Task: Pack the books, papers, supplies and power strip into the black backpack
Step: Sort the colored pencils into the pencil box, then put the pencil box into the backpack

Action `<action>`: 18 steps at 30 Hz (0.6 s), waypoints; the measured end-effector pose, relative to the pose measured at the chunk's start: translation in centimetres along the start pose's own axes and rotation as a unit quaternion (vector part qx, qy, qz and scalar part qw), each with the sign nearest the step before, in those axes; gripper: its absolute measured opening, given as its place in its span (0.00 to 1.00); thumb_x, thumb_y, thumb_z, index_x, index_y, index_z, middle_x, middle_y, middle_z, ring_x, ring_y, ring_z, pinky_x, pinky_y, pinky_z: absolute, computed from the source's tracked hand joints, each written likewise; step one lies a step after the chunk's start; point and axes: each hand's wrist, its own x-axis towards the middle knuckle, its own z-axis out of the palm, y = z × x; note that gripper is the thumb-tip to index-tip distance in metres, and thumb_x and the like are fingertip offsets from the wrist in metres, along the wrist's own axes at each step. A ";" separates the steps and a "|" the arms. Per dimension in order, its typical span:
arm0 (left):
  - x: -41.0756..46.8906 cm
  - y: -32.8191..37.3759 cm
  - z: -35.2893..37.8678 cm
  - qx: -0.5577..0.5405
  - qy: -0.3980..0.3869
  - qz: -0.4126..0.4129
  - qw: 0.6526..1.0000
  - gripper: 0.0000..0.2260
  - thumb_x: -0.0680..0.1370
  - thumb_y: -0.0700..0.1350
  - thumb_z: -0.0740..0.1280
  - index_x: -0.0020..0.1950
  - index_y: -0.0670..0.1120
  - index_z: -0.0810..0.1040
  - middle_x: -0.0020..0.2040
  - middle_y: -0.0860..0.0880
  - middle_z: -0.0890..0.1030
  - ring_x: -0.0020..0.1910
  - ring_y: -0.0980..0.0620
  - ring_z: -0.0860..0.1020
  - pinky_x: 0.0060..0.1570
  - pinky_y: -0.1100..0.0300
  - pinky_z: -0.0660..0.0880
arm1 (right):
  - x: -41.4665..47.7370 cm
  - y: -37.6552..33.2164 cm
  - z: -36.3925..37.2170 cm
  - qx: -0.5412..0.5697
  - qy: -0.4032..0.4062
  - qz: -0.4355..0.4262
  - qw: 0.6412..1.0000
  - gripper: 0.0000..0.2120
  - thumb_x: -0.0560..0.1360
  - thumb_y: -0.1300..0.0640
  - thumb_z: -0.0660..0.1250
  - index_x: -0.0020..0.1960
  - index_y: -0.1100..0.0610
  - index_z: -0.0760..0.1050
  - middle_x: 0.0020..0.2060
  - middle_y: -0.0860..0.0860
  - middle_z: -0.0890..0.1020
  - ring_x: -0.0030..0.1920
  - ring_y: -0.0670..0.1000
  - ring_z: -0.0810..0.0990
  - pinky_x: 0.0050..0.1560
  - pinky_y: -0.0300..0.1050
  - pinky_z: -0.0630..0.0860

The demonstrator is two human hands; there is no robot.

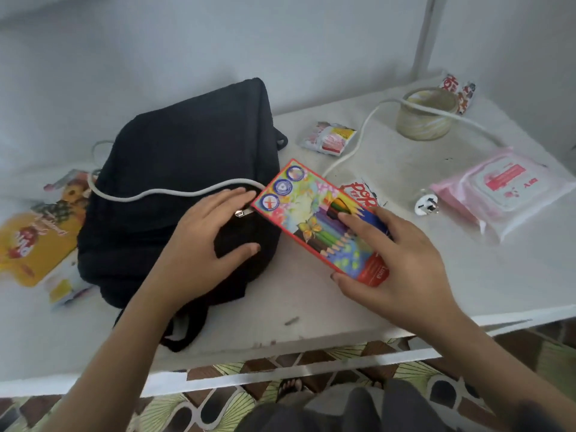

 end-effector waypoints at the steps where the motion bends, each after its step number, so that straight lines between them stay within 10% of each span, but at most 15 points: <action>1: -0.3 -1.1 -0.5 -0.006 -0.006 -0.001 1.000 0.30 0.71 0.59 0.64 0.71 0.51 0.68 0.69 0.55 0.70 0.70 0.58 0.65 0.70 0.57 0.60 | 0.1 -0.6 0.5 -0.006 0.024 0.015 1.000 0.33 0.65 0.34 0.62 0.68 0.44 0.71 0.62 0.57 0.75 0.59 0.55 0.74 0.56 0.47 0.71; 18: -4.8 -11.5 -3.0 -0.022 -0.154 0.178 0.972 0.32 0.69 0.64 0.66 0.72 0.56 0.66 0.69 0.60 0.71 0.70 0.64 0.63 0.72 0.60 0.52 | -1.4 -10.5 8.5 -0.054 0.188 0.307 0.931 0.33 0.66 0.38 0.65 0.68 0.48 0.71 0.63 0.60 0.74 0.60 0.62 0.72 0.63 0.52 0.65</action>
